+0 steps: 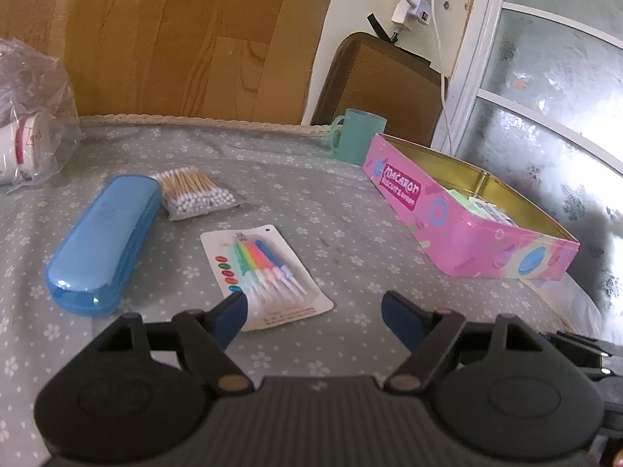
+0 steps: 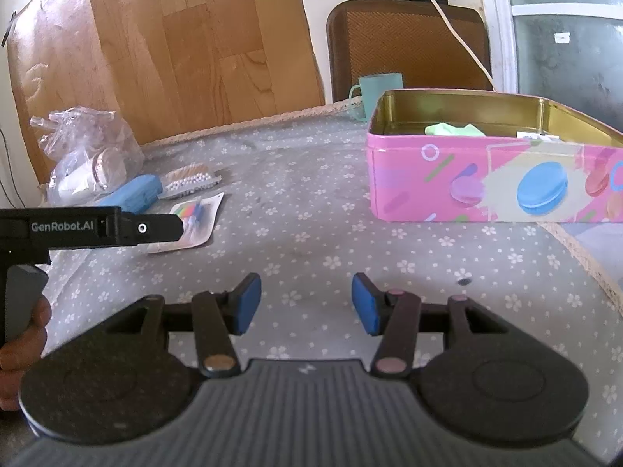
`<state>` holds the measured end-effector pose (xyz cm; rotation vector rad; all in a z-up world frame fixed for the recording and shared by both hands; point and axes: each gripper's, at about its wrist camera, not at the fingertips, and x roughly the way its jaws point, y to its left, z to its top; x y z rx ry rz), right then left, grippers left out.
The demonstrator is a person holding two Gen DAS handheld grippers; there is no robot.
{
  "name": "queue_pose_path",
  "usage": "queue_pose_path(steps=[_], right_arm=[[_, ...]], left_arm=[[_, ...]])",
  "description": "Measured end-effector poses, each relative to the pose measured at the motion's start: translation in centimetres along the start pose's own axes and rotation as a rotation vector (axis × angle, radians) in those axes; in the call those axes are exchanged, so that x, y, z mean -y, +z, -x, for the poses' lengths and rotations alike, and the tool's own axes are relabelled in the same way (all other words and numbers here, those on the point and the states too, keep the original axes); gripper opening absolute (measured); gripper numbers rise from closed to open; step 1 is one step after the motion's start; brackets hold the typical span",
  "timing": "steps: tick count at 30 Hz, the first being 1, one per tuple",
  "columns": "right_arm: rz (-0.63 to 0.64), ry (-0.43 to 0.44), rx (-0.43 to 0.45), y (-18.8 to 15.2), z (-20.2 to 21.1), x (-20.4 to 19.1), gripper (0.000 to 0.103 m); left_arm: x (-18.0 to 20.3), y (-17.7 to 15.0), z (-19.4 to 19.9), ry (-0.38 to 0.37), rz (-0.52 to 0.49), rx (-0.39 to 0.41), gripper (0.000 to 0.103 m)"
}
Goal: Organize soft objects
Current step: 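Move the right tool toward the toothbrush card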
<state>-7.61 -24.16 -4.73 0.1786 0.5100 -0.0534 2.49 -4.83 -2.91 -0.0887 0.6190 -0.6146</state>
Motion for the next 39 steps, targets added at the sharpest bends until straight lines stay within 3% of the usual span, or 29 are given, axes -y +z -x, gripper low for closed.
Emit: queue_pose_path(steps=[24, 39], right_arm=[[-0.004, 0.002, -0.001, -0.3, 0.0, -0.3, 0.055], [0.06, 0.052, -0.005, 0.6, -0.2, -0.5, 0.055]], left_arm=[[-2.0, 0.4, 0.1, 0.026, 0.069, -0.008, 0.079], [-3.4, 0.5, 0.8, 0.042, 0.131, 0.008, 0.079]])
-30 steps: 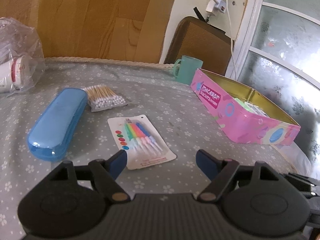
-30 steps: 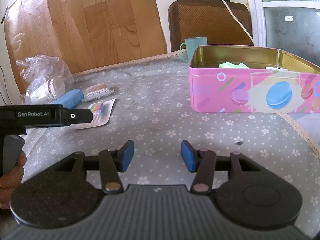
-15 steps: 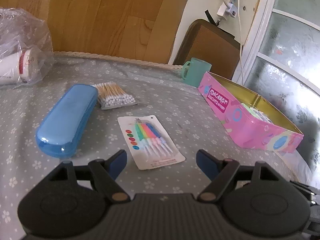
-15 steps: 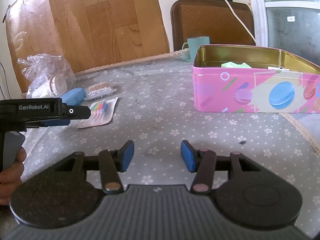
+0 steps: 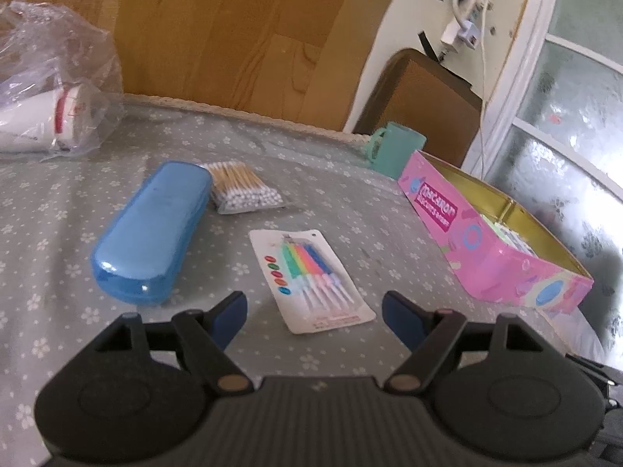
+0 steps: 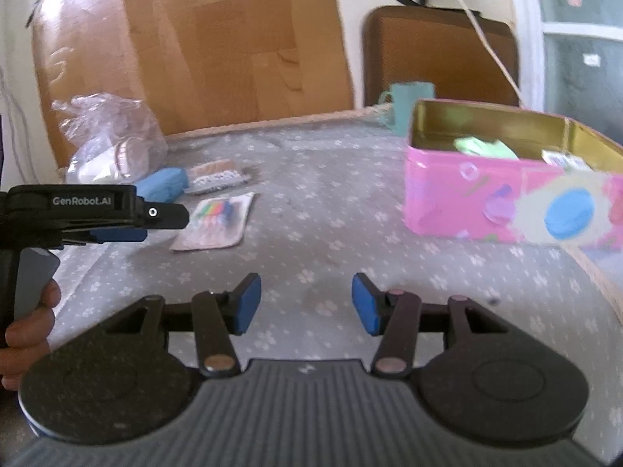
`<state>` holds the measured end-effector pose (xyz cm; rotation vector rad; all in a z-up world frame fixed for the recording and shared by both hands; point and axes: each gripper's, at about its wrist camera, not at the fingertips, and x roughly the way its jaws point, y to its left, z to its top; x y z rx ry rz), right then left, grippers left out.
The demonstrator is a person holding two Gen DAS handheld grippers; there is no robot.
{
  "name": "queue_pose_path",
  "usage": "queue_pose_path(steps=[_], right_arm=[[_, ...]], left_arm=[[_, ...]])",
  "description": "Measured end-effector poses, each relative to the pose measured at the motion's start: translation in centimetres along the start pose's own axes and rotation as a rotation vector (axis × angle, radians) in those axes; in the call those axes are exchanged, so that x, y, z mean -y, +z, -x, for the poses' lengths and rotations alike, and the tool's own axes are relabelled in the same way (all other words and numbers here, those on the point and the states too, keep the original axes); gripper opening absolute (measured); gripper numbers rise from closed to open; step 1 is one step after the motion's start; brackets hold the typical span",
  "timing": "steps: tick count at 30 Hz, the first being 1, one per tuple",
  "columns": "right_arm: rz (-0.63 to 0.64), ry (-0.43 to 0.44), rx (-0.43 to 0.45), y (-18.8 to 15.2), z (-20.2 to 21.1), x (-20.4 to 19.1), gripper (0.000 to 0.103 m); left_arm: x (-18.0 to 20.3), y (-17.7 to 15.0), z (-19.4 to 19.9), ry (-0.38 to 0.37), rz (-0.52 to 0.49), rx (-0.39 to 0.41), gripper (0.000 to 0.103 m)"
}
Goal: Organize soft objects
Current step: 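Move the right tool toward the toothbrush card, then grasp the toothbrush card with the left tool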
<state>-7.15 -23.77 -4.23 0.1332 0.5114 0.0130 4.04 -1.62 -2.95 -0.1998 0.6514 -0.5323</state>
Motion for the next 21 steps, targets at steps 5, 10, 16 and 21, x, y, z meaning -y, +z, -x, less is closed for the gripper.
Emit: queue_pose_path(steps=[5, 10, 16, 21], right_arm=[[0.075, 0.07, -0.014, 1.3, -1.2, -1.3, 0.055], [0.136, 0.164, -0.068, 3.0, -4.2, -3.1, 0.057], [0.14, 0.233, -0.157, 5.1, -9.1, -6.0, 0.077], [0.257, 0.144, -0.156, 5.2, -12.2, -8.3, 0.07]], left_arm=[[-1.2, 0.4, 0.5, 0.011, 0.056, 0.021, 0.079], [-2.4, 1.0, 1.5, 0.04, 0.1, 0.085, 0.079], [-4.0, 1.7, 1.6, 0.048, 0.171, 0.105, 0.079], [-4.0, 1.6, 1.1, 0.029, 0.166, 0.077, 0.079]])
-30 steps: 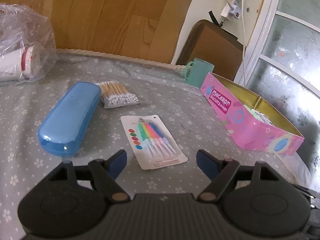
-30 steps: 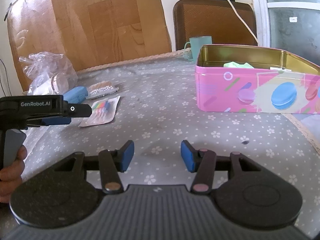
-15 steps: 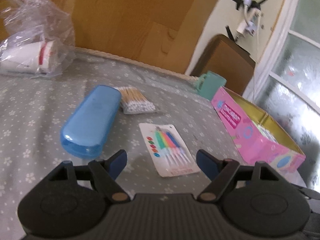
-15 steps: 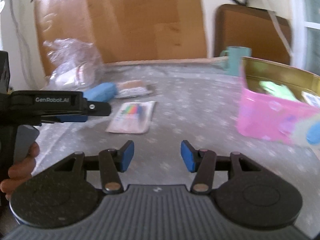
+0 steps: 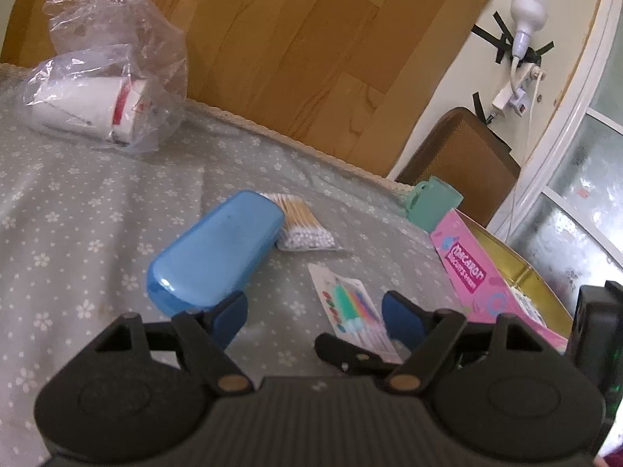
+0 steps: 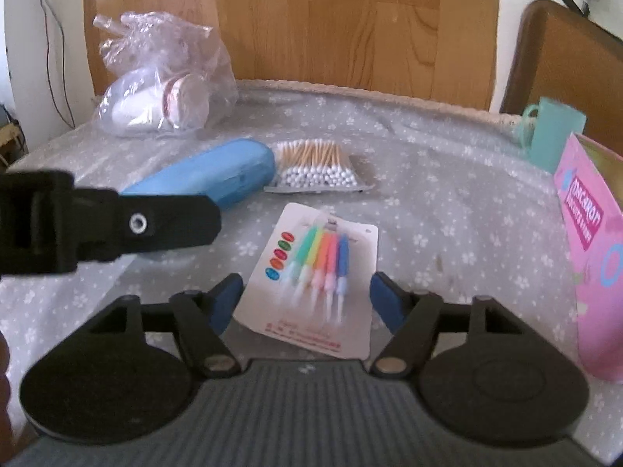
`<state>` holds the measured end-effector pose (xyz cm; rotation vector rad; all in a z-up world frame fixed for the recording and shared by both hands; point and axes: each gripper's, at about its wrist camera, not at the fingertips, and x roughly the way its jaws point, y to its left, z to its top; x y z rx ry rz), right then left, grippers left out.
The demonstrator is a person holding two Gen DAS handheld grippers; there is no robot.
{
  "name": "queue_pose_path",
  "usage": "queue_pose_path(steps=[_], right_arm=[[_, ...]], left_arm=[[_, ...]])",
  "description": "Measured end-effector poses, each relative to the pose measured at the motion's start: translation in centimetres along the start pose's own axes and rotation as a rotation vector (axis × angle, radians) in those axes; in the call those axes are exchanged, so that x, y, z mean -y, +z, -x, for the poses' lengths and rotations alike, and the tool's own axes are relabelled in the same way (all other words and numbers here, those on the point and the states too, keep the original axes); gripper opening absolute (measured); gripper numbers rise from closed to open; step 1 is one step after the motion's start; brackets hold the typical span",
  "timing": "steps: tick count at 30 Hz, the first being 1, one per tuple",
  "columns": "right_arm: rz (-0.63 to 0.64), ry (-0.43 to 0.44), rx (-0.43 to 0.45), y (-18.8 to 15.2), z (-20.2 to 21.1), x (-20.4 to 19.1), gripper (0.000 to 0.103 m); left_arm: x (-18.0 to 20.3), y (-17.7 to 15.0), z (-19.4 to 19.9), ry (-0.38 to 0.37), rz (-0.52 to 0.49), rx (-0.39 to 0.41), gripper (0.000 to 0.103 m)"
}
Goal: Organize soft objects
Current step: 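Grasp the toothbrush card with the left tool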
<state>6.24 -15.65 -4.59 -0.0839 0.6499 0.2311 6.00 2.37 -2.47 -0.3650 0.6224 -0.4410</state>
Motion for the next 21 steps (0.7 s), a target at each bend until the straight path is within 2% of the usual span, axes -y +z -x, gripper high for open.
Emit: queue_pose_path(steps=[1, 3, 7, 9, 12, 15, 19, 21], right_arm=[[-0.01, 0.004, 0.002, 0.1, 0.0, 0.3, 0.057], [0.0, 0.029, 0.0, 0.0, 0.6, 0.6, 0.058], [-0.009, -0.009, 0.023, -2.2, 3.4, 1.5, 0.057], [-0.042, -0.03, 0.039, -3.7, 5.5, 2.0, 0.057], [-0.123, -0.049, 0.066, -6.6, 8.6, 3.3, 0.057], [-0.22, -0.055, 0.107, -9.6, 11.9, 5.0, 0.057], [-0.298, -0.053, 0.151, -11.8, 14.1, 6.8, 0.057], [-0.316, -0.044, 0.169, -12.3, 14.3, 7.1, 0.058]], left_arm=[[0.0, -0.1, 0.0, -0.001, -0.003, -0.005, 0.079], [0.2, -0.2, -0.2, -0.015, -0.009, -0.016, 0.079], [1.0, -0.7, -0.7, -0.053, -0.047, -0.056, 0.079], [1.4, -1.1, -1.2, -0.111, -0.062, -0.102, 0.079], [2.6, -1.9, -2.4, -0.236, -0.084, -0.211, 0.081], [5.3, -2.9, -2.6, -0.278, -0.13, -0.264, 0.083], [9.2, -4.0, -2.7, -0.38, -0.099, -0.345, 0.082], [11.4, -4.7, -3.0, -0.382, -0.121, -0.381, 0.082]])
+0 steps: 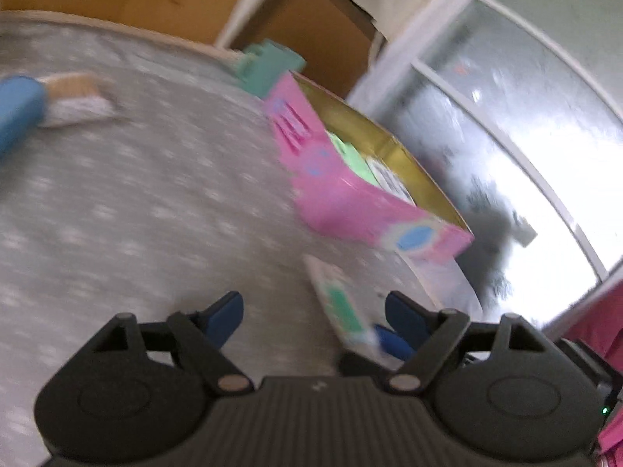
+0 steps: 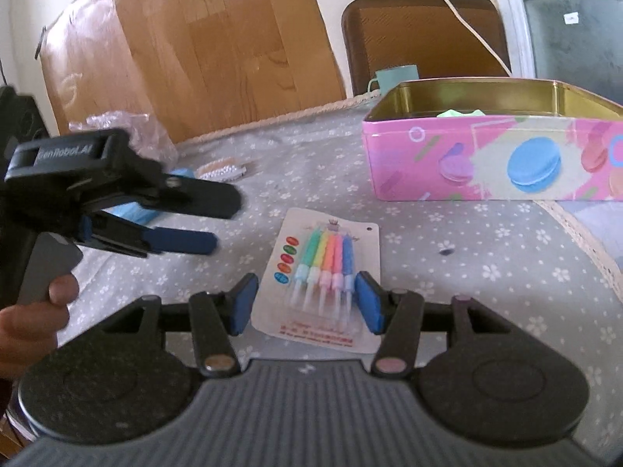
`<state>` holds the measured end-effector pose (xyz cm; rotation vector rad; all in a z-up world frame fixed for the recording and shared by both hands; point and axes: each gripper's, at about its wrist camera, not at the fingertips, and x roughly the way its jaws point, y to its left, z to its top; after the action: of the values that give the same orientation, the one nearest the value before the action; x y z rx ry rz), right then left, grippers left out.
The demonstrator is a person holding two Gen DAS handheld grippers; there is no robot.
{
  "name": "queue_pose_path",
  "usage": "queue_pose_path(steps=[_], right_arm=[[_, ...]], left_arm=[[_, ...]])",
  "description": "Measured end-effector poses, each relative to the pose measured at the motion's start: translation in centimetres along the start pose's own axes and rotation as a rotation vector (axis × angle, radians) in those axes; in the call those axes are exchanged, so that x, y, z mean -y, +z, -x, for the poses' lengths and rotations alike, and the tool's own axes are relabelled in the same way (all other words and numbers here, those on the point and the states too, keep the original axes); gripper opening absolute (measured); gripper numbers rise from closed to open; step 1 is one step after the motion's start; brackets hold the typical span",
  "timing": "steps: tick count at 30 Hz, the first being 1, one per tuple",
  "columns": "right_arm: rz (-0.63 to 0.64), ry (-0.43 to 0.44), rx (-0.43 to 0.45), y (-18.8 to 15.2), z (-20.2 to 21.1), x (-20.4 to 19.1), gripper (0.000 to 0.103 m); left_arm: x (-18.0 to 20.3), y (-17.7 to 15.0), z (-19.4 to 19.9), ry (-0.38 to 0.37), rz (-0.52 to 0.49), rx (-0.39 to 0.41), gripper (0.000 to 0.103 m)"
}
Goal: Organize soft objects
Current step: 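Grasp the toothbrush card with the left tool, then place the toothbrush card into the pink tin and open the left tool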
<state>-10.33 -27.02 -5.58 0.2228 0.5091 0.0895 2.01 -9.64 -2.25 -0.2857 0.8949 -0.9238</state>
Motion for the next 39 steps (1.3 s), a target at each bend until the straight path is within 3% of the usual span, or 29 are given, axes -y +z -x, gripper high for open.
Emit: queue_pose_path(steps=[3, 4, 5, 6, 10, 13, 15, 18, 20, 21, 23, 29, 34, 36, 37, 38, 39], right_arm=[[-0.01, 0.018, 0.017, -0.3, 0.3, 0.3, 0.058], [-0.006, 0.023, 0.022, -0.5, 0.4, 0.4, 0.058], [0.001, 0.026, 0.029, -0.6, 0.5, 0.4, 0.058], [0.004, 0.028, 0.034, -0.7, 0.7, 0.8, 0.058], [0.013, 0.024, 0.055, -1.1, 1.1, 1.4, 0.059], [0.044, 0.024, 0.068, -1.5, 1.6, 1.6, 0.076], [0.047, 0.003, 0.06, -1.7, 1.8, 2.0, 0.076], [0.073, 0.008, 0.079, -2.3, 2.0, 2.2, 0.072], [0.119, -0.013, 0.085, -2.4, 1.9, 1.4, 0.07], [0.127, -0.022, 0.102, -2.4, 2.1, 1.3, 0.054], [0.149, -0.034, 0.151, -1.9, 2.5, 1.0, 0.056], [0.192, -0.087, 0.306, 2.9, 2.9, 1.7, 0.057], [0.168, -0.135, 0.35, 7.6, 0.5, 4.4, 0.058], [0.145, -0.147, 0.342, 8.8, -0.8, 5.4, 0.059], [0.134, -0.155, 0.334, 9.3, -1.6, 6.0, 0.06], [0.126, -0.172, 0.319, 9.9, -2.8, 6.6, 0.063], [0.123, -0.193, 0.293, 10.3, -3.9, 7.0, 0.064]], left_arm=[[2.3, -0.2, -2.1, 0.014, -0.031, -0.053, 0.074], [2.9, -0.3, -3.0, 0.022, -0.039, -0.076, 0.062], [3.3, -0.5, -3.7, 0.026, -0.043, -0.099, 0.043], [3.5, -0.7, -4.5, 0.023, -0.041, -0.127, 0.034], [3.4, -1.5, -5.1, -0.003, -0.022, -0.132, 0.03], [3.2, -1.9, -4.8, -0.001, -0.013, -0.128, 0.029], [3.3, -1.9, -4.8, -0.01, -0.005, -0.13, 0.029], [4.0, -1.8, -4.7, -0.011, -0.027, -0.123, 0.029], [4.8, -1.1, -4.2, -0.015, -0.055, -0.106, 0.022], [5.4, -0.6, -3.9, -0.029, -0.071, -0.093, 0.022], [6.7, 0.9, -3.1, -0.042, -0.114, -0.059, 0.021], [10.5, 7.1, -4.0, -0.052, -0.244, 0.026, 0.021], [11.4, 11.6, -7.9, -0.044, -0.269, 0.033, 0.025], [11.4, 12.8, -10.0, -0.018, -0.279, 0.031, 0.042], [11.1, 13.1, -11.0, 0.016, -0.282, 0.033, 0.063], [10.8, 13.2, -11.9, 0.07, -0.284, 0.044, 0.075], [10.5, 13.2, -12.5, 0.132, -0.286, 0.058, 0.075]])
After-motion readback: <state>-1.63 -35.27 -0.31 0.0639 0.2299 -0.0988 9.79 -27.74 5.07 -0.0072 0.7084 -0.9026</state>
